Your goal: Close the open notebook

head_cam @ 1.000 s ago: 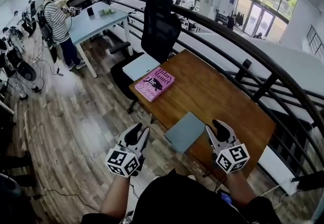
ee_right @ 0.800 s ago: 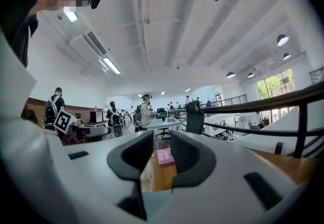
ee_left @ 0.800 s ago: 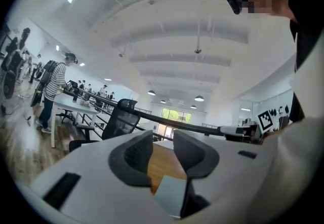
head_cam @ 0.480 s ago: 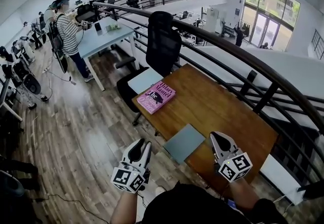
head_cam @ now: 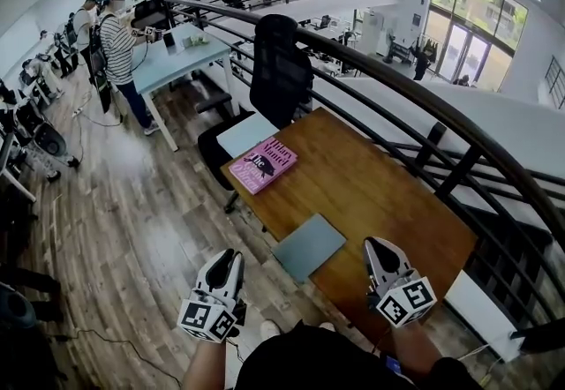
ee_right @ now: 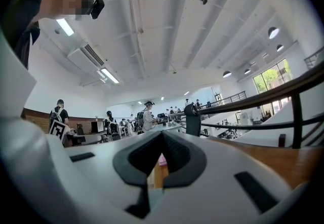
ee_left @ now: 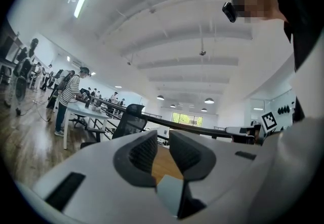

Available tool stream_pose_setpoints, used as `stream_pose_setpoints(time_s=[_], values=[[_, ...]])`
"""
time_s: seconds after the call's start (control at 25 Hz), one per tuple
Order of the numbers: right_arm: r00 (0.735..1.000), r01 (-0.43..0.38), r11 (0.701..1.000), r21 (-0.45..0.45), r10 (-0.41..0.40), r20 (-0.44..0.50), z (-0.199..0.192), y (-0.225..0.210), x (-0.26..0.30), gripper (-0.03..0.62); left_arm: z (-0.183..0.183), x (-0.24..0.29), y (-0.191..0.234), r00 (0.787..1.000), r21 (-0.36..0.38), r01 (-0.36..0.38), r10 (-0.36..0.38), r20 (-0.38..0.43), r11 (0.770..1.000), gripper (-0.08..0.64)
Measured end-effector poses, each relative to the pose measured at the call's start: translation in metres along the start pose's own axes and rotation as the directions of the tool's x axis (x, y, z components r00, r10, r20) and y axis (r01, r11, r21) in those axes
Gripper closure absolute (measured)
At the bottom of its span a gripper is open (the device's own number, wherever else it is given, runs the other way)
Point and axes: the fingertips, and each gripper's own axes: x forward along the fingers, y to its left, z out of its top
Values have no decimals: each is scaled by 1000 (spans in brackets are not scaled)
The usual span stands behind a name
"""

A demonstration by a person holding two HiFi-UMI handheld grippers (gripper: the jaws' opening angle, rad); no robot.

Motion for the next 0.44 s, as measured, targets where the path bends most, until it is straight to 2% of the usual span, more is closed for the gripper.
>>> stream_pose_setpoints(time_s=[0.44], values=[[1000, 27, 1000, 16, -26, -9, -7, -24, -8, 597, -5, 12, -10, 1000, 4, 9, -9, -16, 1000, 482]])
